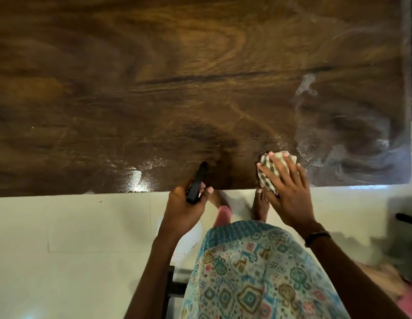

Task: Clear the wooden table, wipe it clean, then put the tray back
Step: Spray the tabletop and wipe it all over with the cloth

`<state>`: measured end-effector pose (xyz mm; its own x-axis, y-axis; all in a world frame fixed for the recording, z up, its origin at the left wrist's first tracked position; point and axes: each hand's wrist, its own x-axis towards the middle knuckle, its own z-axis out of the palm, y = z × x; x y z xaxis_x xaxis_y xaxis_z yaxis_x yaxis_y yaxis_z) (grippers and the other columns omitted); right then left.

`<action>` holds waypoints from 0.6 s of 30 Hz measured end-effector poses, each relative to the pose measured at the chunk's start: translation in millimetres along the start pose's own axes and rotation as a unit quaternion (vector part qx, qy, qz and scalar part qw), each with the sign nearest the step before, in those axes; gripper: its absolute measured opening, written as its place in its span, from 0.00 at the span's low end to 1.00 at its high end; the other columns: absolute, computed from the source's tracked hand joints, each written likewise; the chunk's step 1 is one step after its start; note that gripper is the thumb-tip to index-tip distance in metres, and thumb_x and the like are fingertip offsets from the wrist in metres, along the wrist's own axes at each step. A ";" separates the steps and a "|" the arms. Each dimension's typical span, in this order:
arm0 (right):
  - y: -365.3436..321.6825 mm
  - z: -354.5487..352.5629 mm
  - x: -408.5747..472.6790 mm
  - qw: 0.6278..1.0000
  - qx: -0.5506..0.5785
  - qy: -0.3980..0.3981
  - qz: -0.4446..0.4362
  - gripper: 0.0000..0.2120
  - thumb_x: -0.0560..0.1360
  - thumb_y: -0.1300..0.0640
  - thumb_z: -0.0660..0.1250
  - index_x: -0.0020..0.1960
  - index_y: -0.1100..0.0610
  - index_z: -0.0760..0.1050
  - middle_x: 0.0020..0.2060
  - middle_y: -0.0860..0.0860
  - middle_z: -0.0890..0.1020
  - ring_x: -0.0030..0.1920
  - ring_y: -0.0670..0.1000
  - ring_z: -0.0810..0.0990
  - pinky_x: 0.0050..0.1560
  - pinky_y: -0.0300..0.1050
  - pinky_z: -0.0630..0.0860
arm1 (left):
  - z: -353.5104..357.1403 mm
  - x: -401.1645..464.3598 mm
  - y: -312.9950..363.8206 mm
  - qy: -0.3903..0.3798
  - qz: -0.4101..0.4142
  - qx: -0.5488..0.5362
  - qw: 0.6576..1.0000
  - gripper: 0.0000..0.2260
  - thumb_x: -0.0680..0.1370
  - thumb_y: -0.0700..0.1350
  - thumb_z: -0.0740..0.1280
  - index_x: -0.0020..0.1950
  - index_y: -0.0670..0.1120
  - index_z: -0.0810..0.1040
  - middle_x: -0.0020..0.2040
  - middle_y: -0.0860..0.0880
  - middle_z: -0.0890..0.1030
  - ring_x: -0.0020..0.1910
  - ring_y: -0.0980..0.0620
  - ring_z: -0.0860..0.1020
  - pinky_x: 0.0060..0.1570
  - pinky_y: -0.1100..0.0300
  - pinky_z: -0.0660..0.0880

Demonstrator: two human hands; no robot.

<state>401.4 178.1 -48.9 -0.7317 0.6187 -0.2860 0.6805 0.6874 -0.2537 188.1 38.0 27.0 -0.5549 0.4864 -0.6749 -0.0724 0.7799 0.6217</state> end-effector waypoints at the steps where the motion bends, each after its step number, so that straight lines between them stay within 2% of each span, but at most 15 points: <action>1: -6.4 2.0 4.9 0.999 0.013 0.013 0.036 0.25 0.78 0.44 0.53 0.75 0.45 0.59 0.76 0.50 0.60 0.77 0.55 0.52 0.74 0.58 0.53 | 3.9 -0.4 2.8 -0.008 0.002 -0.003 1.000 0.05 0.73 0.47 0.71 0.42 0.48 0.78 0.37 0.49 0.79 0.27 0.59 0.72 0.31 0.72 0.68; 3: -32.0 9.3 17.2 0.997 0.029 0.032 0.063 0.26 0.78 0.44 0.55 0.75 0.45 0.59 0.76 0.50 0.59 0.77 0.56 0.51 0.74 0.59 0.53 | 11.4 -0.6 8.2 -0.014 0.006 -0.001 1.000 0.05 0.73 0.47 0.71 0.44 0.46 0.78 0.37 0.51 0.79 0.28 0.61 0.73 0.32 0.74 0.68; 5: -53.1 19.0 26.6 0.999 0.026 0.026 -0.004 0.28 0.77 0.44 0.58 0.75 0.45 0.57 0.76 0.51 0.60 0.77 0.57 0.53 0.73 0.61 0.55 | 21.1 -0.2 14.0 -0.022 0.013 0.016 1.000 0.06 0.73 0.47 0.71 0.45 0.45 0.78 0.37 0.53 0.79 0.30 0.64 0.74 0.33 0.75 0.68; 7: -55.7 23.5 30.2 0.994 0.027 0.019 -0.100 0.25 0.78 0.45 0.59 0.73 0.46 0.62 0.75 0.51 0.64 0.76 0.58 0.57 0.73 0.60 0.55 | 33.2 -0.2 21.7 -0.035 0.021 0.034 0.999 0.06 0.73 0.47 0.71 0.45 0.45 0.78 0.38 0.53 0.80 0.33 0.65 0.76 0.34 0.74 0.69; 8: -50.2 23.9 29.2 0.990 0.029 0.020 -0.138 0.23 0.78 0.45 0.59 0.72 0.47 0.65 0.73 0.52 0.66 0.75 0.58 0.58 0.74 0.58 0.54 | 38.3 -0.6 25.1 -0.042 0.028 0.043 0.998 0.06 0.73 0.47 0.71 0.45 0.46 0.78 0.38 0.52 0.81 0.35 0.64 0.76 0.36 0.73 0.70; 10: -26.4 19.6 18.9 0.984 0.010 0.010 -0.177 0.22 0.78 0.44 0.58 0.71 0.48 0.68 0.72 0.52 0.69 0.74 0.57 0.60 0.74 0.56 0.54 | 53.0 -0.8 34.0 -0.059 0.038 0.061 0.996 0.07 0.73 0.47 0.71 0.46 0.45 0.78 0.40 0.49 0.82 0.40 0.57 0.79 0.43 0.63 0.74; 12: 8.7 13.2 -0.1 0.986 -0.014 -0.007 -0.165 0.23 0.79 0.44 0.56 0.73 0.46 0.66 0.73 0.51 0.67 0.75 0.56 0.60 0.74 0.57 0.57 | 70.4 -0.5 42.7 -0.076 0.036 0.070 0.994 0.09 0.73 0.47 0.71 0.48 0.43 0.78 0.41 0.48 0.81 0.43 0.49 0.80 0.46 0.56 0.75; 15: 67.9 -0.7 -28.8 0.995 -0.016 -0.005 -0.102 0.25 0.77 0.45 0.58 0.74 0.43 0.62 0.75 0.48 0.63 0.76 0.55 0.58 0.74 0.57 0.55 | 100.6 -1.3 56.9 -0.088 0.037 0.072 0.993 0.11 0.71 0.49 0.72 0.47 0.42 0.78 0.40 0.47 0.82 0.41 0.47 0.80 0.46 0.51 0.77; 18: 111.3 -15.0 -43.0 0.998 -0.014 -0.001 -0.068 0.25 0.77 0.46 0.59 0.74 0.44 0.63 0.75 0.49 0.63 0.76 0.56 0.57 0.74 0.55 0.53 | 135.3 -5.1 72.4 -0.101 0.044 0.092 0.990 0.13 0.71 0.51 0.72 0.47 0.42 0.78 0.41 0.42 0.82 0.43 0.42 0.81 0.46 0.48 0.78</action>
<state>508.0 233.7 -50.9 -0.8168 0.5182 -0.2535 0.5738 0.7753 -0.2640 297.8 145.3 21.6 -0.3739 0.6101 -0.6986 0.1321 0.7806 0.6110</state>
